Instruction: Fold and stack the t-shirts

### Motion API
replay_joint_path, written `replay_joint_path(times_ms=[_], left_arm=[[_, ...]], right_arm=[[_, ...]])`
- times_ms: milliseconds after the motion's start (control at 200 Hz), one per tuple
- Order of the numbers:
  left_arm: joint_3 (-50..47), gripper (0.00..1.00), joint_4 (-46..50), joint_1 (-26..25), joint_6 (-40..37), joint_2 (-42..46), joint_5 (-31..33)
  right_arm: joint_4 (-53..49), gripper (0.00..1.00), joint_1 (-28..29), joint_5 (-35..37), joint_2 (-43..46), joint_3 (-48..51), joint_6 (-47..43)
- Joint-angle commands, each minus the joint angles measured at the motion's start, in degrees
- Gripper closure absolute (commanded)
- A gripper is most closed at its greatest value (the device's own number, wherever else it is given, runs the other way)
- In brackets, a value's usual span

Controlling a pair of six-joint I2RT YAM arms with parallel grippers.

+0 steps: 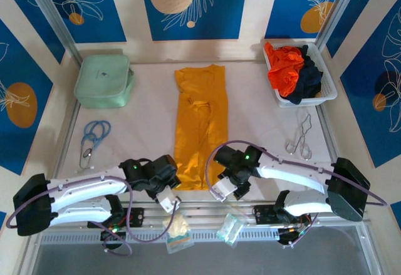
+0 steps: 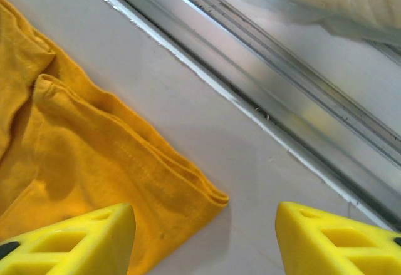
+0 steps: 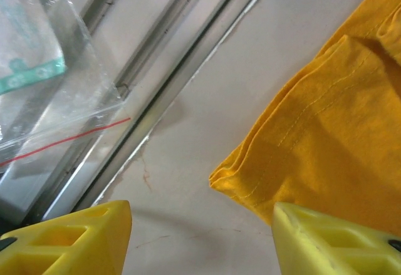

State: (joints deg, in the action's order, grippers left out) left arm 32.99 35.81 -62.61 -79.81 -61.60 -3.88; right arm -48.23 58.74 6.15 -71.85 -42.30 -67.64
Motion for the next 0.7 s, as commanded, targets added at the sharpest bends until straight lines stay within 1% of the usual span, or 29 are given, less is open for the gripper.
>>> replay_joint_path(times_ms=[0, 250, 395, 530, 695], left_arm=[[-0.7, 0.39, -1.6, -0.4, 0.9, -1.8, -3.1], [0.5, 0.39, -3.2, -0.3, 0.6, -6.6, -2.5], [0.5, 0.43, -3.9, 0.0, 0.3, -8.9, -2.0], [0.4, 0.45, -4.1, 1.0, 0.1, -9.6, -1.2], [0.7, 0.46, -4.9, 2.3, -0.3, -10.9, -0.7]], right_arm=[[2.3, 0.39, -0.4, 1.0, -2.2, -1.6, 1.2], [6.6, 0.42, -1.2, 0.5, -7.2, -1.5, 1.1], [8.3, 0.45, -1.4, -0.1, -10.1, -1.4, 1.5], [8.8, 0.48, -1.2, 0.0, -12.8, -1.2, 2.5], [9.3, 0.49, -0.8, 0.0, -13.7, -0.4, 3.4]])
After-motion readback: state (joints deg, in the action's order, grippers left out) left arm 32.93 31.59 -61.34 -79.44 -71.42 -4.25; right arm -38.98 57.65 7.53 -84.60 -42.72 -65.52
